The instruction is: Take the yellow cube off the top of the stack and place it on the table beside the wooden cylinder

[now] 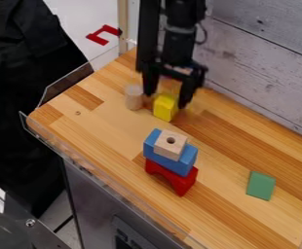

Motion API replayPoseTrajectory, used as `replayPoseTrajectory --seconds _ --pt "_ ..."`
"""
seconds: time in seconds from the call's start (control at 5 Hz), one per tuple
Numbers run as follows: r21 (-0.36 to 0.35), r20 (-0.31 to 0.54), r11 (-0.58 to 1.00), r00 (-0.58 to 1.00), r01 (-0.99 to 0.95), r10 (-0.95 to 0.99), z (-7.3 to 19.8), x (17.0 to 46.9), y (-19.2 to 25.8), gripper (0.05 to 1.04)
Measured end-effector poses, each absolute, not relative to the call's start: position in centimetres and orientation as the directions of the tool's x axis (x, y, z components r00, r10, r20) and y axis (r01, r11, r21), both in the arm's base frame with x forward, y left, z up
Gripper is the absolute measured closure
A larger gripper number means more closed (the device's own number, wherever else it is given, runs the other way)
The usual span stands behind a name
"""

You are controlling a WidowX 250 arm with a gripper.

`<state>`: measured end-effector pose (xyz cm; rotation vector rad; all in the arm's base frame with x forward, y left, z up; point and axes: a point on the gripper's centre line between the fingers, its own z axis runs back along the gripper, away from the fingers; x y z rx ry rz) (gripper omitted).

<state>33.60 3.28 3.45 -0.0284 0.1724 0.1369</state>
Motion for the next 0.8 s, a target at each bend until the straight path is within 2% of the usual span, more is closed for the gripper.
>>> replayPoseTrajectory --seconds 0.2,0.4,0.6,0.8 --pt "0.021 -0.101 0.981 0.976 -0.194 0.195 6.6 33.8 3.8 0.083" --pt "0.069 0.001 0.971 0.973 -0.229 0.229 10.9 33.7 4.0 0.083" --pt "0.104 0.051 0.974 0.979 -0.201 0.196 14.7 33.2 3.1 0.083" --pt "0.082 0.078 0.978 0.979 -0.194 0.188 16.2 31.9 1.8 0.083"
